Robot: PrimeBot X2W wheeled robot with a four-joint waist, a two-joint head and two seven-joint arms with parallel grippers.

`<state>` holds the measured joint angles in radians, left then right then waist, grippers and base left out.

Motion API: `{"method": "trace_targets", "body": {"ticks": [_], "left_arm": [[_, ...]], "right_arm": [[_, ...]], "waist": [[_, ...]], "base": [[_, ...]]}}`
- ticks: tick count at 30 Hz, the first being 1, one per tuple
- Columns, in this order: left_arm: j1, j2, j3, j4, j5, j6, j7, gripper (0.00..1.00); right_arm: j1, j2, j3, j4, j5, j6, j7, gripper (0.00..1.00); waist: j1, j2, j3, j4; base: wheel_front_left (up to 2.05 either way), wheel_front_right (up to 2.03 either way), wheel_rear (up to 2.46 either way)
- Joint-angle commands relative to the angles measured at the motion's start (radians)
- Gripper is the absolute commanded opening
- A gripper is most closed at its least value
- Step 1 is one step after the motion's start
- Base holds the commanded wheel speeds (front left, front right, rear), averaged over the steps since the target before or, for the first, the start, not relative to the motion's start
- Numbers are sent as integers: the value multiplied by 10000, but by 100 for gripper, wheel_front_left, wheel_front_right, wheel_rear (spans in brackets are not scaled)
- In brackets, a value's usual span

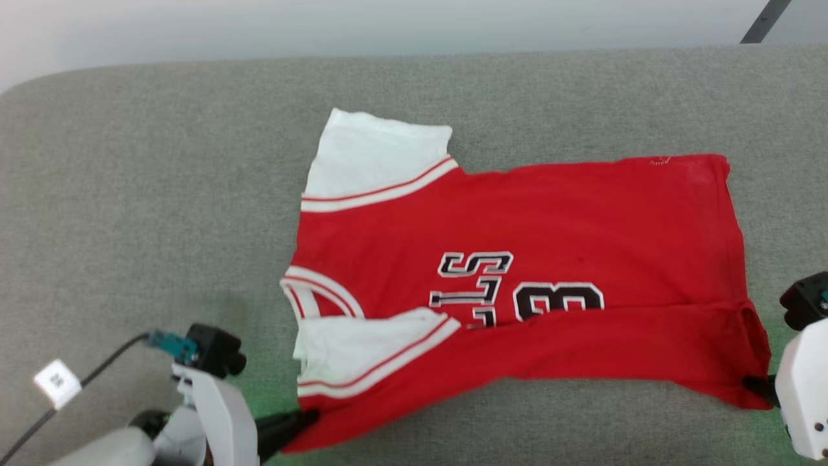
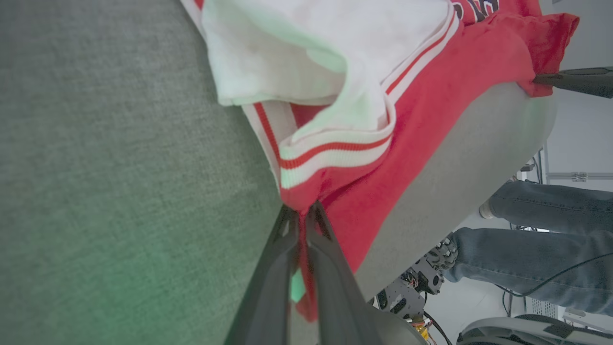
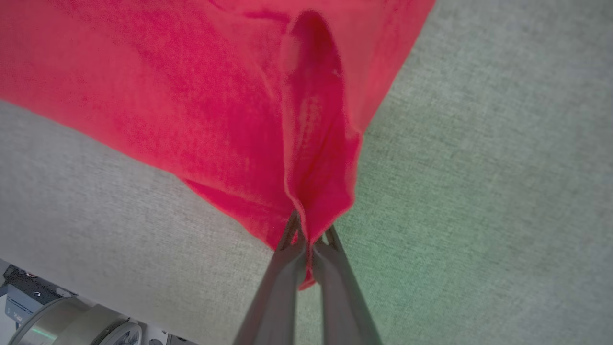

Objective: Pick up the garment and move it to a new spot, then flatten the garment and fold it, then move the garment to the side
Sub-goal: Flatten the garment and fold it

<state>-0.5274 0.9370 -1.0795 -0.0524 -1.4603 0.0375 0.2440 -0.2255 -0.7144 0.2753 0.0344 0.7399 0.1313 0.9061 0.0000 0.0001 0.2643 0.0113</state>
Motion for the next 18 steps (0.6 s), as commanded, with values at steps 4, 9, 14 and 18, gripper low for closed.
{"method": "trace_targets", "body": {"ticks": [4,9,14,18], "left_arm": [[396,292,-2,-659,-124,319,-177,0],[546,395,95,-1075,-26,579,-471,9],[647,559,460,-1306,29,907,-1228,100],[662,623,1007,-1277,42,1182,-2169,100]], "right_arm": [[434,-23,-448,-247,63,-10,71,0],[714,218,-900,-429,-153,-10,-65,100],[1023,609,-1849,-976,-461,-10,-985,100],[888,1221,-2557,-1268,-980,-10,-2192,100]], "waist": [[0,-1,-10,20],[0,-1,-56,20],[0,-1,-156,2],[0,-1,-234,-121]], "base": [[0,0,0],[0,0,0],[0,0,0],[0,0,0]]}}
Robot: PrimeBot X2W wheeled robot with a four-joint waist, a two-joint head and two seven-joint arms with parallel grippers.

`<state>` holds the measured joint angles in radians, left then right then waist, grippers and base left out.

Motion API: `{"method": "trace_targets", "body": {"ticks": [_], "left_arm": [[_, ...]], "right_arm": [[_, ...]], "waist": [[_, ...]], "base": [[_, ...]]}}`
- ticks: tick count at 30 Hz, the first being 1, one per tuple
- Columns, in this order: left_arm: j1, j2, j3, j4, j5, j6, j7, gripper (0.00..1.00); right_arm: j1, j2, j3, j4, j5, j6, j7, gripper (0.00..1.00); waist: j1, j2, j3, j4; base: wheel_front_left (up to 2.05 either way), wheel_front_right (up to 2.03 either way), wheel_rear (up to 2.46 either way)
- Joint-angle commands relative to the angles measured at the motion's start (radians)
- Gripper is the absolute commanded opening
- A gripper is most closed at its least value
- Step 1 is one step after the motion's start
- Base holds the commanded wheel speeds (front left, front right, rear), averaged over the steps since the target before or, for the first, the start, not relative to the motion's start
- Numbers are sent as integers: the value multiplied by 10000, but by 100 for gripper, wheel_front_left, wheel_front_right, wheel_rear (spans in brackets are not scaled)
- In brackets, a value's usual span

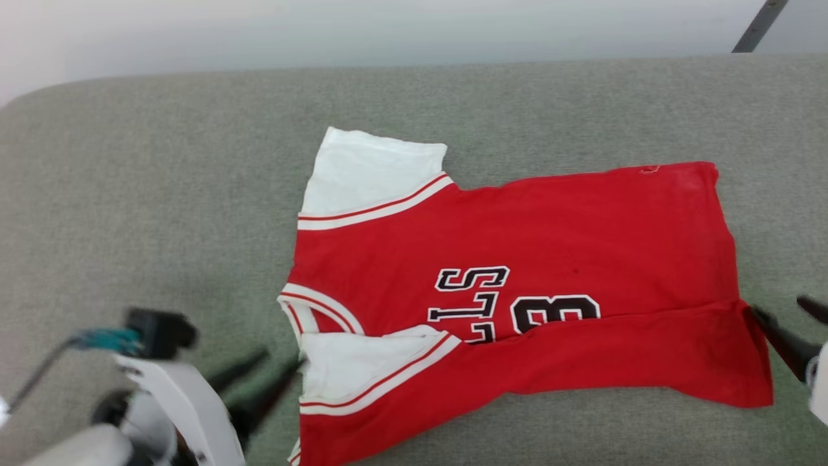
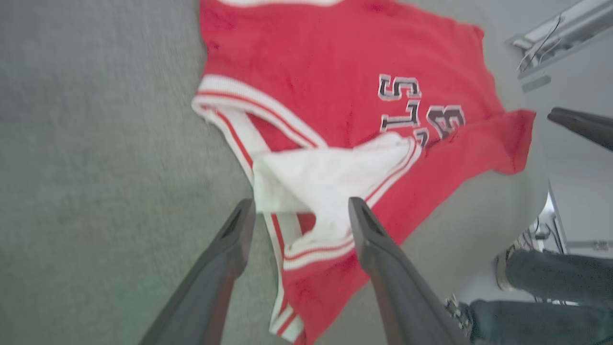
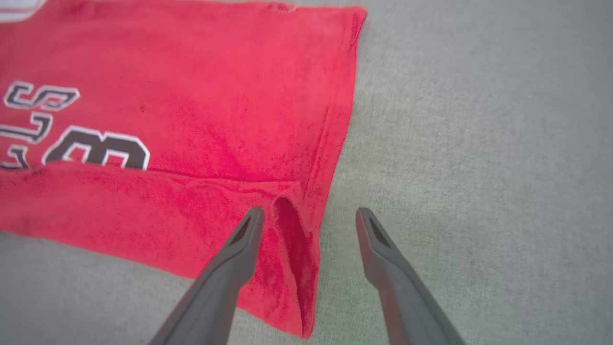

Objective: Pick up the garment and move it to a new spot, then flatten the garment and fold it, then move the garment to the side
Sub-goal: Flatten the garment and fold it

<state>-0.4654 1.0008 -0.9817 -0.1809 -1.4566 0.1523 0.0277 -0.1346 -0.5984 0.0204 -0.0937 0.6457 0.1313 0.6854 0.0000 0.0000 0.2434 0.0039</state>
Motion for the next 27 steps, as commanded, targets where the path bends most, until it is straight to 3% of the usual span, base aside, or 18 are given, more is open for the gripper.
{"method": "trace_targets", "body": {"ticks": [1,4,8,12,19,27], "left_arm": [[23,-57,216,104,-37,112,-320,100],[-102,-305,679,413,-193,-113,-1077,100],[-701,-491,1125,1356,419,-367,-1902,100],[-1675,-676,1538,2737,825,-644,-2164,100],[-4178,-1283,1452,5556,1556,-1351,-905,100],[-6227,-1858,758,8304,2073,-2101,1444,100]], "right_arm": [[-122,254,-37,-67,-220,-7,-363,100],[-473,926,-64,-89,-809,-6,-1688,100],[-1106,1819,222,219,-1559,-9,-3519,100],[-1811,2699,262,687,-2121,-10,-5136,100],[-2171,3415,719,866,-2850,-10,-6461,100],[-1888,3863,864,371,-3133,-9,-6742,100]], "waist": [[0,0,-31,-97],[0,0,-16,-297],[0,0,143,-731],[0,0,474,-1243],[0,0,1158,-2068],[0,0,1817,-2822]], "base": [[0,0,0],[0,0,0],[0,0,0],[0,0,0],[0,0,0],[0,0,0]]}}
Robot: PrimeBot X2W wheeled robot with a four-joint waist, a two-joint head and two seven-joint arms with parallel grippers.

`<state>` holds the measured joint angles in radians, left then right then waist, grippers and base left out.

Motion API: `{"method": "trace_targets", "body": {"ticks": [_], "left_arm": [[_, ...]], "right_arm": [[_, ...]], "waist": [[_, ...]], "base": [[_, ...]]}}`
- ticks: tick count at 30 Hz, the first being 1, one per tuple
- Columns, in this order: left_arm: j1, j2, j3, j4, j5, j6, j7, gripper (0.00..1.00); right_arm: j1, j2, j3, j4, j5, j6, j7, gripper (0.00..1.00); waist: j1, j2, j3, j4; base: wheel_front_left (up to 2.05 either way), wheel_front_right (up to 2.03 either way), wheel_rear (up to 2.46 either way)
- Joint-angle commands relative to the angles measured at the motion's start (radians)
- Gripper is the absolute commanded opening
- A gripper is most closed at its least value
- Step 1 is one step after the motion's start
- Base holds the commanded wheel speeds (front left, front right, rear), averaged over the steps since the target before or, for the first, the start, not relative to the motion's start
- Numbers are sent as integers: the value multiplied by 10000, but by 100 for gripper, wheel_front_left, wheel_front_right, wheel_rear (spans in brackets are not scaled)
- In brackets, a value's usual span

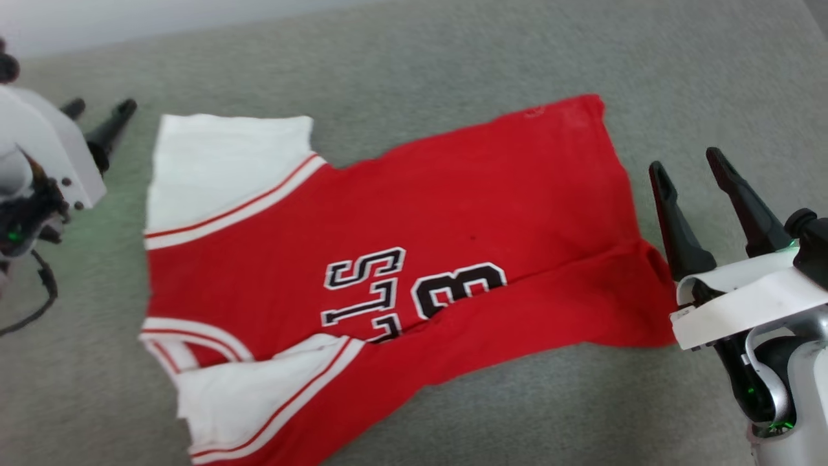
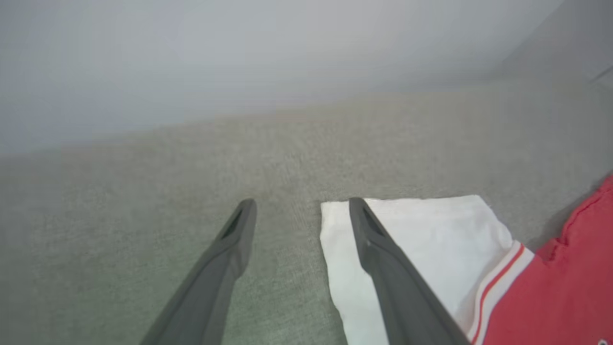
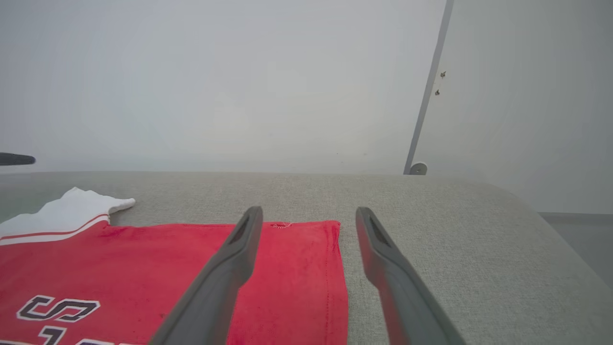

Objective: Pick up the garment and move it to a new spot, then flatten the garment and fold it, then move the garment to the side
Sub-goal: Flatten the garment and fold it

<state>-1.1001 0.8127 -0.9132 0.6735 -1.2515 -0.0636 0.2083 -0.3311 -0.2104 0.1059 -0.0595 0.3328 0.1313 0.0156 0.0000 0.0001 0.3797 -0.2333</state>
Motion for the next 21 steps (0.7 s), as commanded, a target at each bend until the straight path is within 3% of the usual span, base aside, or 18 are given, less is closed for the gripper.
{"method": "trace_targets", "body": {"ticks": [1,6,11,12,13,15,21], "left_arm": [[-52,-74,-49,76,-61,-43,134,100],[-717,-351,-409,1131,-562,-454,2467,100],[-926,-637,-834,1641,-532,-608,3574,100],[-942,-694,-873,1679,-553,-610,3661,85],[-942,-763,-866,1710,-649,-642,3739,42],[-891,-920,-897,1697,-808,-679,3952,0],[-1126,-998,-950,1402,-897,-685,3788,0]], "right_arm": [[100,39,-7,-42,-14,-10,-69,100],[139,264,-67,-272,-34,-9,4,100],[217,352,-102,-316,-33,-9,60,100],[217,364,-92,-324,-6,-9,83,100],[198,375,-88,-321,46,-9,104,100],[62,280,2,-292,117,-9,230,100],[-1486,-328,521,23,508,-9,1315,100]], "waist": [[0,-1,514,-531],[0,-1,763,-832],[0,-1,900,-913],[0,-1,921,-913],[0,-1,937,-907],[0,-1,948,-869],[0,-1,1072,-631]], "base": [[0,0,0],[0,0,0],[0,0,0],[0,0,0],[0,0,0],[0,0,0],[0,0,0]]}}
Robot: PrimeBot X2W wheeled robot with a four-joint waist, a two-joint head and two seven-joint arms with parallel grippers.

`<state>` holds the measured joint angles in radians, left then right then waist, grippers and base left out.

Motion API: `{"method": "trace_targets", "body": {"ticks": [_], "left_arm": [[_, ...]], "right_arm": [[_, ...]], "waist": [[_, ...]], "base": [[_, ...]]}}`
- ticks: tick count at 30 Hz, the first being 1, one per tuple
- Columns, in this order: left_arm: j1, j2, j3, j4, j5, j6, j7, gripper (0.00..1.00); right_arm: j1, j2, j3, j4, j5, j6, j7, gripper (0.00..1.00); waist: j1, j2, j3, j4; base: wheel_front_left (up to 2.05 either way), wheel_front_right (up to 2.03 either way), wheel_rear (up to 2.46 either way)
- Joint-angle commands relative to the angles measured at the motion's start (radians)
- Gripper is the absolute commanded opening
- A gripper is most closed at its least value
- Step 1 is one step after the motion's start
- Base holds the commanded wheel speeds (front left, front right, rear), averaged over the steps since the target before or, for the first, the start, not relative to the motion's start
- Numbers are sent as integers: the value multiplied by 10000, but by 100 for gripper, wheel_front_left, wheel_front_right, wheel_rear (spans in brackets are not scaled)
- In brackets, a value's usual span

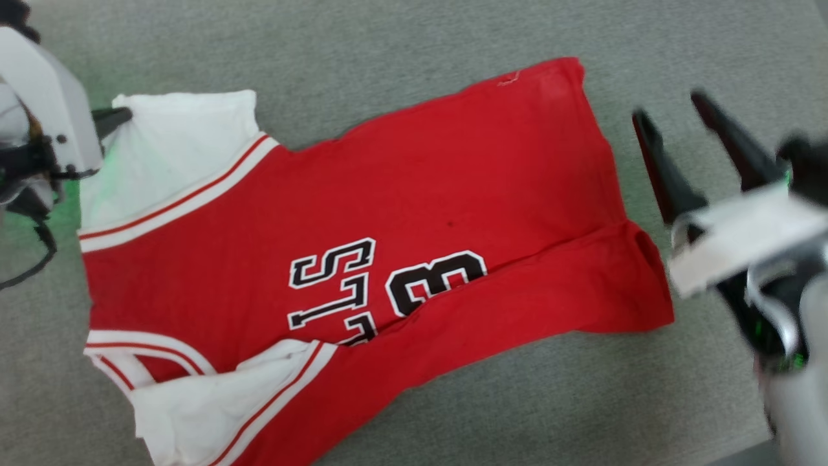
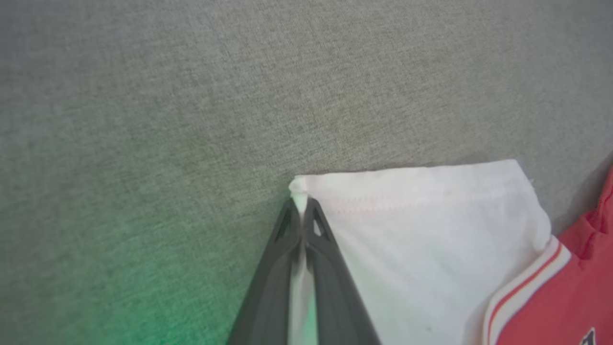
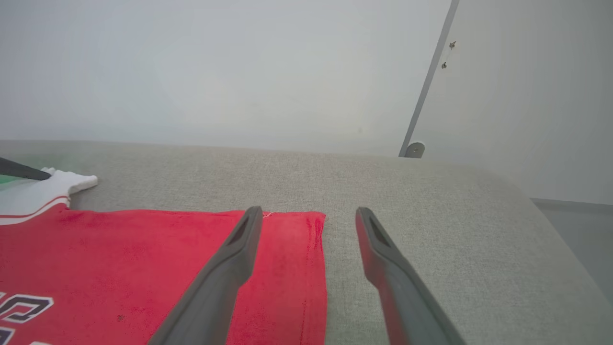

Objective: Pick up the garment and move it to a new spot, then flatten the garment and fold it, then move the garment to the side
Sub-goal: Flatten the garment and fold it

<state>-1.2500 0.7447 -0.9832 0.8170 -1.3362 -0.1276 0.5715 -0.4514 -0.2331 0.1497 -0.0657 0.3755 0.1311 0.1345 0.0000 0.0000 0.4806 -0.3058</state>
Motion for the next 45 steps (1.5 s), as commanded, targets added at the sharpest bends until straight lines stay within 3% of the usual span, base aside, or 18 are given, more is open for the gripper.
{"method": "trace_targets", "body": {"ticks": [1,5,13,23,24,25,27,28,35,45], "left_arm": [[343,-355,-286,-123,-68,-48,135,0],[248,-477,-420,-410,-124,-50,99,0],[51,-647,-692,-755,-227,-49,-34,0],[-100,-654,-1027,-1037,-427,-18,-165,0],[-113,-658,-1050,-1050,-438,-18,-179,0],[-128,-658,-1071,-1070,-477,-16,-223,0],[-141,-668,-1123,-1112,-527,-16,-279,0],[-148,-679,-1150,-1127,-559,-16,-303,0],[-93,-855,-1098,-1399,-740,-20,-1266,0],[784,-225,-1167,-3106,-1145,-21,-2736,0]], "right_arm": [[-689,-194,223,303,186,-7,467,100],[-2445,-722,820,1750,608,-9,2181,100],[-5078,-1172,1557,4979,1911,-9,5729,100],[-6567,-914,1966,7521,1978,-7,6782,100],[-6617,-887,2111,7597,2026,-5,6811,80],[-6646,-883,2156,7689,2079,-5,6733,45],[-6684,-870,2267,7845,2175,-5,6565,10],[-6725,-884,2349,7873,2225,-6,6452,0],[-6536,-1268,2862,7570,2864,-7,5084,0],[-5116,-3031,4433,5744,4527,-7,4292,0]], "waist": [[0,0,87,149],[0,0,176,436],[0,0,294,1053],[0,0,479,1470],[0,0,485,1486],[0,0,491,1497],[0,0,489,1513],[0,0,479,1521],[0,0,-63,1787],[0,0,-1533,2427]], "base": [[0,0,0],[0,0,0],[0,0,0],[0,0,0],[0,0,0],[0,0,0],[0,0,0],[0,0,0],[0,0,0],[0,0,0]]}}
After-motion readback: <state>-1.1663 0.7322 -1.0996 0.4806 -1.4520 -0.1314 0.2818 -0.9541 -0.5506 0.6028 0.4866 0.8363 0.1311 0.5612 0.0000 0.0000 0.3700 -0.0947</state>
